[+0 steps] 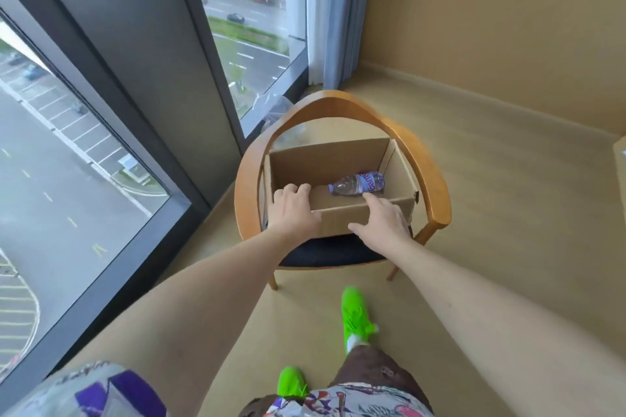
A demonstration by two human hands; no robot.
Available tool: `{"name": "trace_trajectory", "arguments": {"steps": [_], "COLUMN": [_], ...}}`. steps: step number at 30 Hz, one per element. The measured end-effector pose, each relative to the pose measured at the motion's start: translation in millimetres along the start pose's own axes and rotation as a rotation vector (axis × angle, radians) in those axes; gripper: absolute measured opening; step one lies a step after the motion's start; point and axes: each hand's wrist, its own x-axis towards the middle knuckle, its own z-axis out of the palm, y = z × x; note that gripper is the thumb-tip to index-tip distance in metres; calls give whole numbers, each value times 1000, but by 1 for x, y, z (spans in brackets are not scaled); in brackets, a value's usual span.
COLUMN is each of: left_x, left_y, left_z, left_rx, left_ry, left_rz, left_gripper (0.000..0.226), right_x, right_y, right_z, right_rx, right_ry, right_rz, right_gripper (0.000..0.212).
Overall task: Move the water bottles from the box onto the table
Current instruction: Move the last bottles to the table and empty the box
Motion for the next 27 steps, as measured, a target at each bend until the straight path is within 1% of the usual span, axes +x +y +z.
{"name": "trace_trajectory", "arguments": {"steps": [4,8,13,17,20,24,27], "left_x": [74,146,201,224,234,239,239], "left_y": [-11,-19,-20,-24,-30,-43,-52], "left_z": [13,32,75,114,138,168,185], "left_rx": [-39,-42,-33,-38,-40,-15,29], "left_ry": [-21,-82,-229,-318,-385,-457,-496], "left_rz": [-101,-234,-392,-454,-492,-533,-546], "left_gripper": [63,63,64,64,61,57,53], "right_x": [98,184,254,299,324,350,362], "right_y": [2,6,27,42,48,62,70], "right_z": [2,21,52,79,102,128,140], "right_rx": [-56,-91,-139,-191,-254,-480,-597], "right_ry": [-85,-232,-391,-479,-496,-506,-464], "right_rz": [-20,-22,3,2,-86,-335,-372], "right_gripper": [74,75,76,72,74,75,75]}}
